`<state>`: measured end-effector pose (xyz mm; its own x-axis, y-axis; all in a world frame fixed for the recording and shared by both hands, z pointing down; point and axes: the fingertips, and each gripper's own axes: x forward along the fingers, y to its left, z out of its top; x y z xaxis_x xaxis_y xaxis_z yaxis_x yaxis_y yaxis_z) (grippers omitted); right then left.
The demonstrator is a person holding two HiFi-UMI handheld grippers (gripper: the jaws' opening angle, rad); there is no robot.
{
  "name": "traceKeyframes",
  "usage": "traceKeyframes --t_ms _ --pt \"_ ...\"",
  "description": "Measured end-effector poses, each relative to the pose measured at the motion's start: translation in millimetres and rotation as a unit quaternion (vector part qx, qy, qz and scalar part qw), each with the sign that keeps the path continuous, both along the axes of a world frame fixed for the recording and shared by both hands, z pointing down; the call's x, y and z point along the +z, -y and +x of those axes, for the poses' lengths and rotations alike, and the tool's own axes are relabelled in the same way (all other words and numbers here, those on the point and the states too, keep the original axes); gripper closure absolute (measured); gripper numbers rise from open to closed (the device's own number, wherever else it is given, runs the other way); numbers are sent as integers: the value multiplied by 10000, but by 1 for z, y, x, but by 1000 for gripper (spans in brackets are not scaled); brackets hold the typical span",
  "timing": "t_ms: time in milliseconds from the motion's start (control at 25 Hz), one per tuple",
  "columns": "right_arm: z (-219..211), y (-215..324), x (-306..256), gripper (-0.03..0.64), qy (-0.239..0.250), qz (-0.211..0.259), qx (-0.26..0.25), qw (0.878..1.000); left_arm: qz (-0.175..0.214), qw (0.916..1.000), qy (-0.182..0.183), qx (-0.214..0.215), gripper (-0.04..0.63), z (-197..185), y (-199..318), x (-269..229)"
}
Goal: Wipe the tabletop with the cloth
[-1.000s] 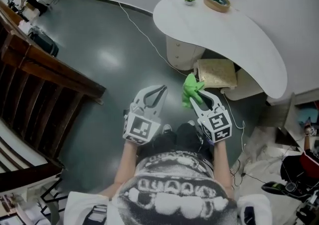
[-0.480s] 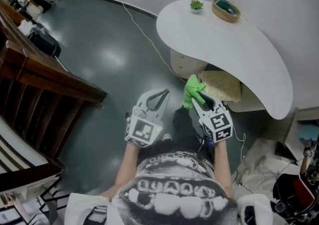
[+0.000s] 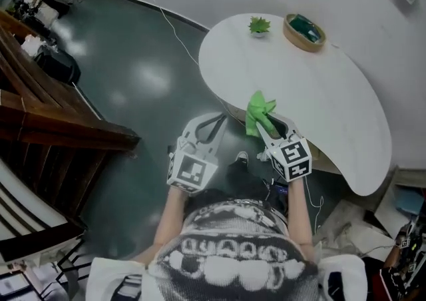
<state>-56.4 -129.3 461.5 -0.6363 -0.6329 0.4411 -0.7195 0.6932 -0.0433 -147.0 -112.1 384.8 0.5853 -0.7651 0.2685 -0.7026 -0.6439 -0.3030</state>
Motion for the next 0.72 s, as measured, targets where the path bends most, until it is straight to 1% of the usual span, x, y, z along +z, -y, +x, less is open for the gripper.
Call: traceKeyframes --t_ms 160,360,560,720 --pt "6 34 3 502 88 -15 -103 9999 -92 9999 61 -27 584 12 33 4" --pt "14 57 17 502 115 -198 -155 9996 -170 9997 154 -36 584 23 57 11" --pt "14 71 23 502 152 -284 -114 9994 -230 9996 167 -71 584 18 73 16" --pt "18 83 28 502 174 -378 5 9991 -300 9994 140 51 584 20 90 20"
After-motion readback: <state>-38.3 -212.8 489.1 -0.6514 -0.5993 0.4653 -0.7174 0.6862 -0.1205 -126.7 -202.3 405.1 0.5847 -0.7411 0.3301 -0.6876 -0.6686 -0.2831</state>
